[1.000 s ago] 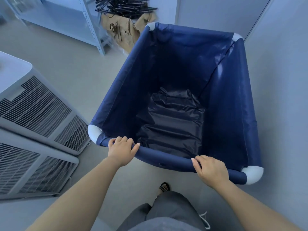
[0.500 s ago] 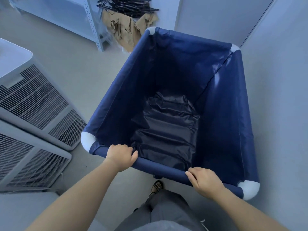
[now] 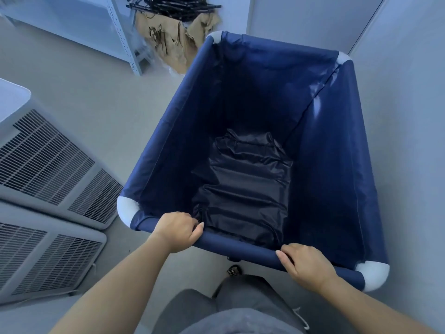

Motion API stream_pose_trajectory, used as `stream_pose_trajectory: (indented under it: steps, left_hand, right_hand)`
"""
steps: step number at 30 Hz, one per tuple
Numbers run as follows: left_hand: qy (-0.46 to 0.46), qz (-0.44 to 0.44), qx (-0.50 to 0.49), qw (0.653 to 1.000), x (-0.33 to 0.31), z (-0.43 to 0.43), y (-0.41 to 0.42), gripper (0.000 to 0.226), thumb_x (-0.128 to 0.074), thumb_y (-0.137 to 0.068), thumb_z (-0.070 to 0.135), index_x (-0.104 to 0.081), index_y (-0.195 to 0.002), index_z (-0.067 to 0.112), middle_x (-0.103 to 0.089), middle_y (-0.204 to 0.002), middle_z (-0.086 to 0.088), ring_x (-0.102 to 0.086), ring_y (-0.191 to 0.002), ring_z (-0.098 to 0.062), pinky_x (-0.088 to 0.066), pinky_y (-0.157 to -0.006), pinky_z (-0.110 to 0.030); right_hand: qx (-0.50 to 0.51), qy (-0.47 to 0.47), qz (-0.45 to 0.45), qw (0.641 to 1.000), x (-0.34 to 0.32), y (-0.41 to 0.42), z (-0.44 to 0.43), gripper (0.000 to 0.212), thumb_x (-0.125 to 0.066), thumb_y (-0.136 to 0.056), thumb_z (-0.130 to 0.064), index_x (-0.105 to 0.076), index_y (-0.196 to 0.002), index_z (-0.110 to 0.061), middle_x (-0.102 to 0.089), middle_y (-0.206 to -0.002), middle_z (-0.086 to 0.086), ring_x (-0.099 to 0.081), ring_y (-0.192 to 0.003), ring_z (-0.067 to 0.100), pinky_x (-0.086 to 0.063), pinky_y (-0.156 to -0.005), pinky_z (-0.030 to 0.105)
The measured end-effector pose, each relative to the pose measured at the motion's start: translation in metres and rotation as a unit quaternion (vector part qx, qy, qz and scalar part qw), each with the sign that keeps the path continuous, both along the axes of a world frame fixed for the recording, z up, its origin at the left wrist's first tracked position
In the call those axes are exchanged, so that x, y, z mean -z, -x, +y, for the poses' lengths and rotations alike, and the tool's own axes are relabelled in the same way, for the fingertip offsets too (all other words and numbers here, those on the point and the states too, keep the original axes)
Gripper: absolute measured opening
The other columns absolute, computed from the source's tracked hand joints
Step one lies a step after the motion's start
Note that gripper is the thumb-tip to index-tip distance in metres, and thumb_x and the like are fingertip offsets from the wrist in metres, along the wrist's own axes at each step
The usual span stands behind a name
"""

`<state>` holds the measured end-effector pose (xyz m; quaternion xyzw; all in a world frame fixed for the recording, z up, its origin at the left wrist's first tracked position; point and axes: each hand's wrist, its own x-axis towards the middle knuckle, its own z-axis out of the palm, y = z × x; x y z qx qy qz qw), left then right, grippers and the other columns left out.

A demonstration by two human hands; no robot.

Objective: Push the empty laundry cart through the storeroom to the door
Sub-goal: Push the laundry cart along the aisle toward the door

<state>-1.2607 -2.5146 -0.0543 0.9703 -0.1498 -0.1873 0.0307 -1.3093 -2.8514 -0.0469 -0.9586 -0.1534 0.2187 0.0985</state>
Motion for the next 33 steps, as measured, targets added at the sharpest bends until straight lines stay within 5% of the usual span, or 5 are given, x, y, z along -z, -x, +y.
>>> stream_pose_trajectory:
  steps: [16, 26, 33]
  left_hand:
    - [0.023, 0.045, 0.161, 0.986, 0.003, 0.071, -0.053, 0.052, -0.019, -0.096, 0.05, -0.06, -0.079, 0.022, -0.057, -0.08, 0.007, -0.047, -0.069, -0.014, -0.036, -0.064, -0.031]
    - [-0.004, 0.043, 0.213, 0.976, -0.002, 0.156, -0.075, 0.049, -0.02, -0.097, 0.047, -0.061, -0.086, 0.022, -0.064, -0.092, 0.003, -0.058, -0.084, -0.019, -0.037, -0.066, -0.031]
    - [0.009, 0.045, 0.235, 0.971, -0.005, 0.18, -0.084, 0.05, -0.02, -0.098, 0.046, -0.061, -0.084, 0.02, -0.059, -0.085, 0.003, -0.053, -0.076, -0.018, -0.037, -0.065, -0.032]
  right_hand:
    - [0.131, 0.006, -0.033, 0.991, 0.003, -0.003, 0.069, 0.055, -0.022, -0.088, -0.066, -0.055, -0.075, -0.025, -0.056, -0.073, -0.007, -0.052, -0.065, 0.008, -0.04, -0.057, 0.026]
    - [0.21, 0.005, -0.053, 0.976, 0.002, 0.013, 0.174, 0.049, -0.026, -0.087, -0.064, -0.052, -0.072, -0.026, -0.057, -0.073, -0.008, -0.051, -0.065, 0.007, -0.035, -0.054, 0.024]
    - [0.243, 0.028, -0.064, 0.968, 0.003, 0.017, 0.205, 0.044, -0.031, -0.089, -0.06, -0.049, -0.068, -0.026, -0.053, -0.069, -0.008, -0.05, -0.065, 0.007, -0.032, -0.054, 0.023]
